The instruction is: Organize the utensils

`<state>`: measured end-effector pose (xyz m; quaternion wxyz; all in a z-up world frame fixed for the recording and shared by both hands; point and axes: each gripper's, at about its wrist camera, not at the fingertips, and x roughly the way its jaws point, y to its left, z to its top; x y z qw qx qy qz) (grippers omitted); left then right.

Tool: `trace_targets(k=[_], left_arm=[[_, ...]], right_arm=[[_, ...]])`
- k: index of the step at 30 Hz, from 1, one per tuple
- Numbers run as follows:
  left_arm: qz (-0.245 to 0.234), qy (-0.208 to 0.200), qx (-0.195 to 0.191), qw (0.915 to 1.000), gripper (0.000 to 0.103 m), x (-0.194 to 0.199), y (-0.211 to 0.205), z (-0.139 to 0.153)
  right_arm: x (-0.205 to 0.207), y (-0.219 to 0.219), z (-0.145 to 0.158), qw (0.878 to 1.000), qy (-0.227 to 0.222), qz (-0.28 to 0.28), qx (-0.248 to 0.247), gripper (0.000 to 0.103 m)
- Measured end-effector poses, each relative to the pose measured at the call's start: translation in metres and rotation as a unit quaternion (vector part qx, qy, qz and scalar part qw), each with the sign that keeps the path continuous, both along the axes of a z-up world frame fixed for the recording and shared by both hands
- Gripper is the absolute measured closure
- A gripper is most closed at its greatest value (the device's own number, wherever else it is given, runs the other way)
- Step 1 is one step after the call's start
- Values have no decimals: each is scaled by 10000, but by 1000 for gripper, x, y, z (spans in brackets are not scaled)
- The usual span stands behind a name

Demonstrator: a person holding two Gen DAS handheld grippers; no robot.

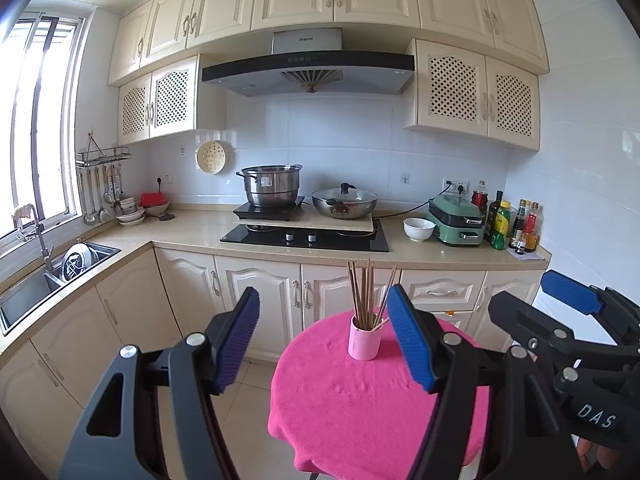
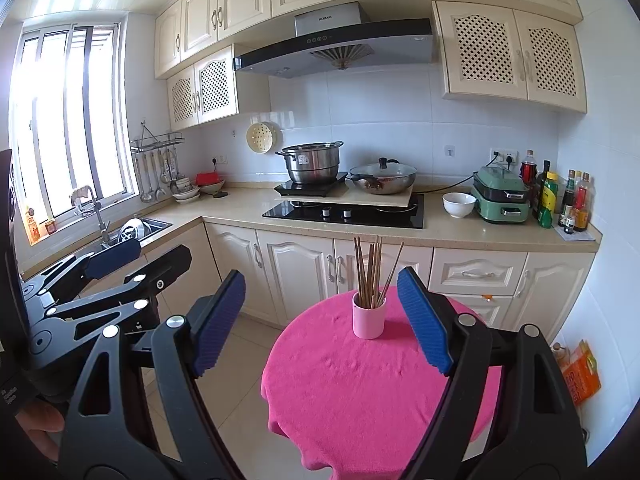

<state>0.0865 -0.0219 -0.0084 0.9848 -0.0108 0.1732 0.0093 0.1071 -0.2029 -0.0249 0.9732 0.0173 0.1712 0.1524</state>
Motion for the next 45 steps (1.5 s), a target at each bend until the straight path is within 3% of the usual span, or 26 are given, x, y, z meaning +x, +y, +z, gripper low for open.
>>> trace_targets(k=[45], left_arm=[[-107,63,52,9999,37,7,-10,-5]], right_arm=[[1,1,-3,9999,136,-68,57,25]])
